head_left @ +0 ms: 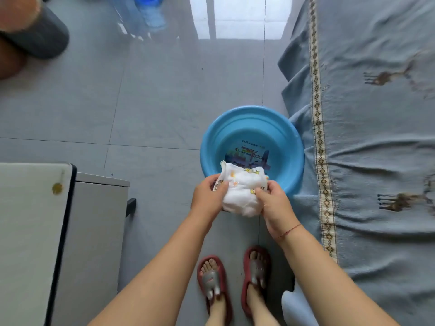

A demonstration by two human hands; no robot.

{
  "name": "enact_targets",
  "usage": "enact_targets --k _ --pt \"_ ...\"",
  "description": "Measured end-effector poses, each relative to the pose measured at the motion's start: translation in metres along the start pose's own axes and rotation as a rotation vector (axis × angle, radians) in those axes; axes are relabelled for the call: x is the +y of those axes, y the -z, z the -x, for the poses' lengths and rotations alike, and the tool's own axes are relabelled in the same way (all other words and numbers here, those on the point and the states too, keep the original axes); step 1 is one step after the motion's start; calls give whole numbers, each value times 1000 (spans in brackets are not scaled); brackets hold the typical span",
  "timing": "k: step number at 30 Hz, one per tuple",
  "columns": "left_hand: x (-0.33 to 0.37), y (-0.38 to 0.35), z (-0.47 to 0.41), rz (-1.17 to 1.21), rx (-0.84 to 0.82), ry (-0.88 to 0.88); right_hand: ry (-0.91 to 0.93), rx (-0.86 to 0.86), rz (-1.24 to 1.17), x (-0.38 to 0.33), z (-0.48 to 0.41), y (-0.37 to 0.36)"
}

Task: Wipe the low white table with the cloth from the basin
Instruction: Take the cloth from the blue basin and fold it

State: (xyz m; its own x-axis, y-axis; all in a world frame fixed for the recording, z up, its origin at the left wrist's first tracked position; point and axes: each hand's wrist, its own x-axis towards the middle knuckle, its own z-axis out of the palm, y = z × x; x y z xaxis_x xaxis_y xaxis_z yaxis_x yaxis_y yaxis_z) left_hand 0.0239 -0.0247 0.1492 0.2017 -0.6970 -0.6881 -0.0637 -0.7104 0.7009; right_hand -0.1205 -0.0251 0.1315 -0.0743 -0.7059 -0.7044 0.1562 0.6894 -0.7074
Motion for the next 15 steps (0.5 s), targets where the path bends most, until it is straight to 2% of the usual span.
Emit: enact_targets --k 8,15 --pt "102 81 91 249 103 -130 301 -262 150 -125 101 -54" --pt "153 155 188 295 272 -229 382 -466 193 -196 204 -117"
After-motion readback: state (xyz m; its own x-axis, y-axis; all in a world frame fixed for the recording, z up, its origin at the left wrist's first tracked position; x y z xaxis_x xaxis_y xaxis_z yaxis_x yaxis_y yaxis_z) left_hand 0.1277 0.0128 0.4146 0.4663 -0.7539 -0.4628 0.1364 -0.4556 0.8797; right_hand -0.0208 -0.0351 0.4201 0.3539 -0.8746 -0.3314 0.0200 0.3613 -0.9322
